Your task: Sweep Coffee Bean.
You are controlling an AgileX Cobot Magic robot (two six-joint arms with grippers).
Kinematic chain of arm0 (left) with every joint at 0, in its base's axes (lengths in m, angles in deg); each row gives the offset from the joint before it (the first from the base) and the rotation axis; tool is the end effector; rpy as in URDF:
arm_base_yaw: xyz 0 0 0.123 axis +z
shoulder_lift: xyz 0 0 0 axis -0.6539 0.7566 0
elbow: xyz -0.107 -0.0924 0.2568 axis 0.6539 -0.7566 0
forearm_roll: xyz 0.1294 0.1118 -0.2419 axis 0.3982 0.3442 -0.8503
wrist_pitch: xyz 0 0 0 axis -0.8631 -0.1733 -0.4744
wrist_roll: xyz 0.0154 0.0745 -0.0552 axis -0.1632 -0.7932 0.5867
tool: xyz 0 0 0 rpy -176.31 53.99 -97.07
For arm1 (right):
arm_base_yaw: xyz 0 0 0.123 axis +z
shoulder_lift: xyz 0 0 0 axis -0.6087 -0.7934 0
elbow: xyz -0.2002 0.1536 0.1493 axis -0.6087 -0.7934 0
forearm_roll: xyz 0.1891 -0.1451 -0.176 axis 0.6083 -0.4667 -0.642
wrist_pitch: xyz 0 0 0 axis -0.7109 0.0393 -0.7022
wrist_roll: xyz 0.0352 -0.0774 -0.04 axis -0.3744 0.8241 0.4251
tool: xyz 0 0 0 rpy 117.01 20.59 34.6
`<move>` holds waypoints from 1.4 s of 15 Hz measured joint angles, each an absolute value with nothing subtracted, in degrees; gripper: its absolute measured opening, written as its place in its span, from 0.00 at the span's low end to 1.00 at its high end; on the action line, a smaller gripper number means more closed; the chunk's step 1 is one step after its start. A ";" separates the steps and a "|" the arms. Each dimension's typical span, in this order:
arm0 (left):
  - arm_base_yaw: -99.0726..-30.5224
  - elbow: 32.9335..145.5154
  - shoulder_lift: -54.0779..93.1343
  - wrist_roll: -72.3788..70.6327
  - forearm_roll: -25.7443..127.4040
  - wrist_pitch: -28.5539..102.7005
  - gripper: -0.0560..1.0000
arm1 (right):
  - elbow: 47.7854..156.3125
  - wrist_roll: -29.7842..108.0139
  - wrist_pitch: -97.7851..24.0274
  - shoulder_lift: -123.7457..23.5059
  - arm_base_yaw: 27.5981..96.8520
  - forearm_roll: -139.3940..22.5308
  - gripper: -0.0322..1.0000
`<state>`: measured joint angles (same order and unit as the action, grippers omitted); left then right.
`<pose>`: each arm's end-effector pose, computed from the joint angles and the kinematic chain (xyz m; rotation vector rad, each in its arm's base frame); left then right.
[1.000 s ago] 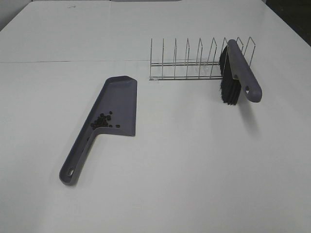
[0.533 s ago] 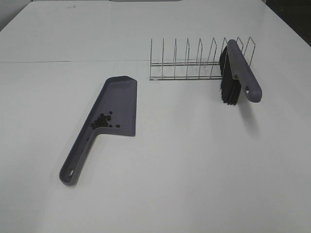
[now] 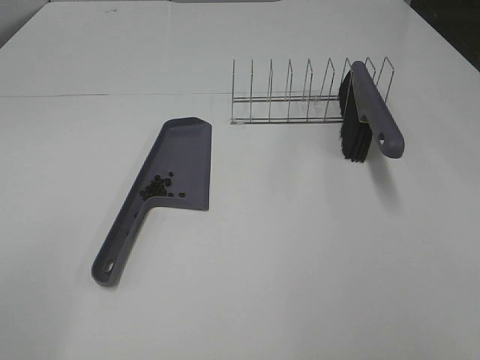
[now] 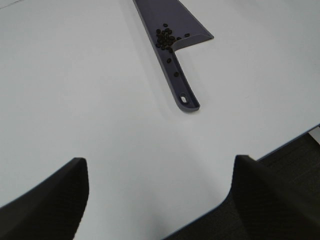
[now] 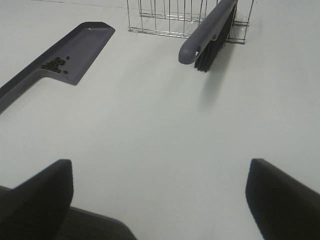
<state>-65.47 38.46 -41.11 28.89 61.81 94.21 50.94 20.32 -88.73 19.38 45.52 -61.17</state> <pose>0.0582 -0.0307 0.2879 0.5644 2.2029 -0.2428 0.0377 0.0127 0.2976 -0.2230 2.0937 0.1505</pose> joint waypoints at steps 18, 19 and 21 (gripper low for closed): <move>-43.99 38.46 -53.71 28.72 61.75 94.04 0.73 | 50.94 20.32 -88.56 21.79 39.04 -61.11 0.80; -43.99 38.46 -53.71 28.72 61.75 94.04 0.73 | 50.94 20.32 -88.56 22.99 39.04 -61.11 0.80; -43.99 38.46 -53.71 28.72 61.75 94.04 0.73 | 50.94 20.32 -88.62 23.39 39.04 -61.11 0.80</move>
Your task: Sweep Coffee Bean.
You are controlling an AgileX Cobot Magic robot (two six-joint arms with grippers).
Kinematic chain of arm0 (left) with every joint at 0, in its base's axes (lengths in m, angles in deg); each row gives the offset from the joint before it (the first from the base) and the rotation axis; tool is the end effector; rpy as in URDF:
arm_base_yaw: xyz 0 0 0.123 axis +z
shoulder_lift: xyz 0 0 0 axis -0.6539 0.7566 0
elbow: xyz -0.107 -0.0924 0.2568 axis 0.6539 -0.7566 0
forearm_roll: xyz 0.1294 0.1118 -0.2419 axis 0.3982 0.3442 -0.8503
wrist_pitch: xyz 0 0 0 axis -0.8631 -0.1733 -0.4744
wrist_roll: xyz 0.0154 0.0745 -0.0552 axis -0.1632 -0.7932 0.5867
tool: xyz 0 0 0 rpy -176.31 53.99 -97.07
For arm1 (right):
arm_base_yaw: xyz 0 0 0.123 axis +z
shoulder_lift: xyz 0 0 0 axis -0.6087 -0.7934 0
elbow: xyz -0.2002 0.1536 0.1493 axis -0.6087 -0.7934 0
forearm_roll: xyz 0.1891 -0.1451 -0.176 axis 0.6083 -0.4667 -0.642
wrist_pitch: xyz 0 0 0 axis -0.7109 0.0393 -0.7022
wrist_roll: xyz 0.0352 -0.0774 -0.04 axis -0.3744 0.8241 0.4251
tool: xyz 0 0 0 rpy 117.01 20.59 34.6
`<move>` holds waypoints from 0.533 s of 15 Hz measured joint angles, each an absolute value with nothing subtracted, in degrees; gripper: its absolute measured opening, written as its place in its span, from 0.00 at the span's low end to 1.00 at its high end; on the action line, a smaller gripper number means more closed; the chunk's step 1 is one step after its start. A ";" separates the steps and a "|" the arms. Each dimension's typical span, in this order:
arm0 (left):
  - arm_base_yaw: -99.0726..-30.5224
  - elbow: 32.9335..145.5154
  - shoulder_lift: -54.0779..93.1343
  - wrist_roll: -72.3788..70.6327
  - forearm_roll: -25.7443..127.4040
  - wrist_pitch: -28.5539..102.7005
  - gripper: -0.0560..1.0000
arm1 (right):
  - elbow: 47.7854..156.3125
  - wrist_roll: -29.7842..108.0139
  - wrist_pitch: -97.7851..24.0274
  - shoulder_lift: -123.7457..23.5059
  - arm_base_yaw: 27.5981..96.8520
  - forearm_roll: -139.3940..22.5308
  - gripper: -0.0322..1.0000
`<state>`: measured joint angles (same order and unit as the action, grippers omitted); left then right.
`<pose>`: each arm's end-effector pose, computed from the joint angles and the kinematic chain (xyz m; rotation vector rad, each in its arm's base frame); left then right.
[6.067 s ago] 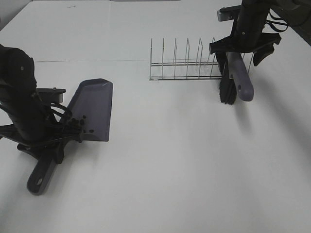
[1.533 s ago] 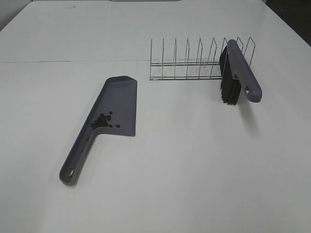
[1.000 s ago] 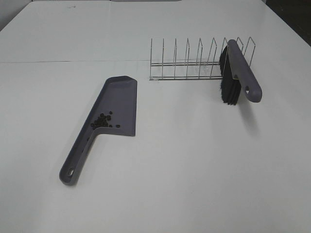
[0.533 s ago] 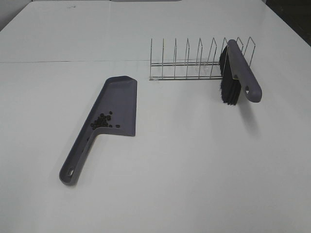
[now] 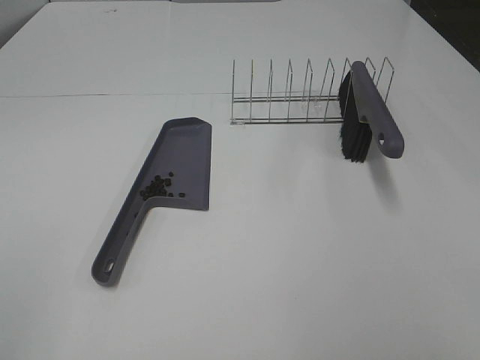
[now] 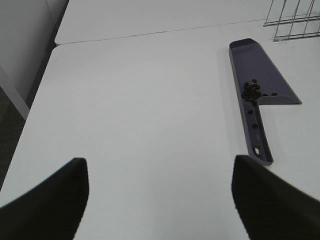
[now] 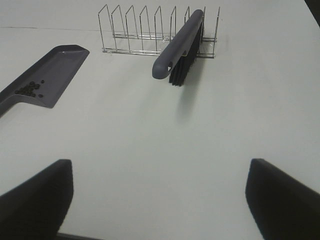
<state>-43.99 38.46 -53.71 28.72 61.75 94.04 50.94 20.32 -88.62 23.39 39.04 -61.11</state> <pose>0.0281 -0.0052 0.2985 0.1378 2.0354 -0.0395 0.0266 0.0082 0.3001 -0.1044 2.0286 0.0810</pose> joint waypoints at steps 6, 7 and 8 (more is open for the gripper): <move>-43.99 38.46 -53.71 28.72 61.75 94.04 0.73 | 50.94 20.32 -88.62 23.39 39.04 -61.11 0.80; -43.99 38.46 -53.71 28.72 61.75 94.04 0.73 | 50.94 20.32 -88.62 23.39 39.04 -61.11 0.80; -43.99 38.46 -53.71 28.72 61.75 94.04 0.73 | 50.94 20.32 -88.62 23.39 39.04 -61.11 0.80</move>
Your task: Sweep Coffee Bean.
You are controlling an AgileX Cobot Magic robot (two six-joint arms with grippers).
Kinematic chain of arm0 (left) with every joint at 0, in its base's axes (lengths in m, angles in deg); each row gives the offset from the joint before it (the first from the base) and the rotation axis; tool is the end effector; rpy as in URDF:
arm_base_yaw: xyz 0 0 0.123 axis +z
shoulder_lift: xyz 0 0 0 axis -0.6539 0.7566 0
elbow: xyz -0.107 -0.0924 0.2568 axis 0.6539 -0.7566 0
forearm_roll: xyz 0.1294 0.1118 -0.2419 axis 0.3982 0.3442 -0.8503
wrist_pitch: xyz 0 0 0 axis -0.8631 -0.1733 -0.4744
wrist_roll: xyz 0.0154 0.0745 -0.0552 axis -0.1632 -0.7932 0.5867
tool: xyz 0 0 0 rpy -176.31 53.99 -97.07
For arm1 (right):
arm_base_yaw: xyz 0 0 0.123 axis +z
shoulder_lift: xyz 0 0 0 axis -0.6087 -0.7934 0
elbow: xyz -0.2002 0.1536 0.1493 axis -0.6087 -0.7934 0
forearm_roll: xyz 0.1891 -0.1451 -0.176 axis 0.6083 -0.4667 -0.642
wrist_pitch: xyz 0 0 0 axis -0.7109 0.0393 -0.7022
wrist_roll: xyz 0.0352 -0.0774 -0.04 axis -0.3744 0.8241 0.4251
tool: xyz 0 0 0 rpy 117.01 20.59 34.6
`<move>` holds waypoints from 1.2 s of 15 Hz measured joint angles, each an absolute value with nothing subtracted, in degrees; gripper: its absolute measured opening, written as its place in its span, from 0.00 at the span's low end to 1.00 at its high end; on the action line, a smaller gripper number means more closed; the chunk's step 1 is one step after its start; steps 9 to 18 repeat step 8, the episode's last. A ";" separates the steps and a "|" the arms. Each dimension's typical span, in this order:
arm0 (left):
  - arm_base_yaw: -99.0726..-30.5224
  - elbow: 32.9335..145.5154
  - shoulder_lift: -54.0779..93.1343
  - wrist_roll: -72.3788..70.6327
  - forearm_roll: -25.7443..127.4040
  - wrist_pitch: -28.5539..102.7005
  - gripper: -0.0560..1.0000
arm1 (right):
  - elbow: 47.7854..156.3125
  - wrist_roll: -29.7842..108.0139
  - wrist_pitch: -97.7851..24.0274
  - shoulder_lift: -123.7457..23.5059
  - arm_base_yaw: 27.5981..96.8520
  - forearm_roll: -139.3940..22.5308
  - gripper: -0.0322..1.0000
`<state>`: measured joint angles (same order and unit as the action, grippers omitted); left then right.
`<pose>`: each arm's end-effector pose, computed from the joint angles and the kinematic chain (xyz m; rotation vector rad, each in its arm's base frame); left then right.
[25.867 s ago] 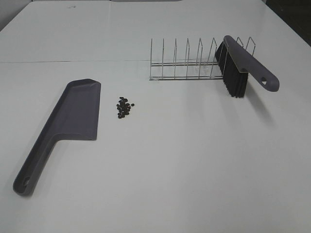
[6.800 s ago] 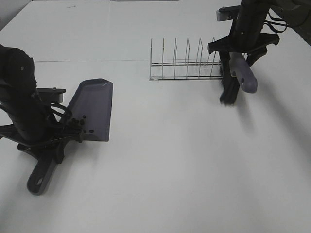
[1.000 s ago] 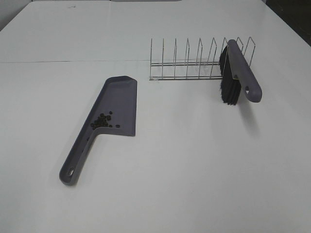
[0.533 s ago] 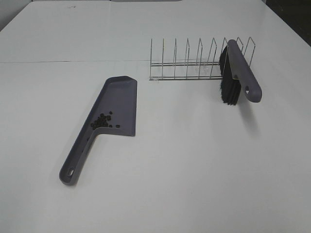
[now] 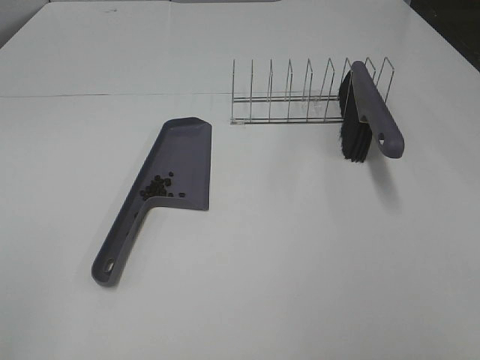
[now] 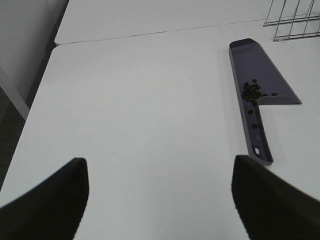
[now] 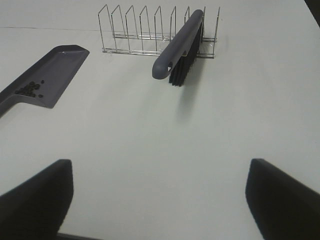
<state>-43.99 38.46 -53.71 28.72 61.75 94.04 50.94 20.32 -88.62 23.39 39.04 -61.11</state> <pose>0.0281 -0.0052 0.2985 0.1378 2.0354 -0.0395 0.0266 0.0082 0.3001 -0.1044 2.0286 0.0810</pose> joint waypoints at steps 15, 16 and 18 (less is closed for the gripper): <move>-43.99 38.46 -53.71 28.72 61.75 94.04 0.73 | 50.94 20.32 -88.62 23.39 39.04 -61.11 0.80; -43.99 38.46 -53.71 28.72 61.75 94.04 0.73 | 50.94 20.32 -88.62 23.39 39.04 -61.11 0.80; -43.99 38.46 -53.71 28.72 61.75 94.04 0.73 | 50.94 20.32 -88.62 23.39 39.04 -61.11 0.80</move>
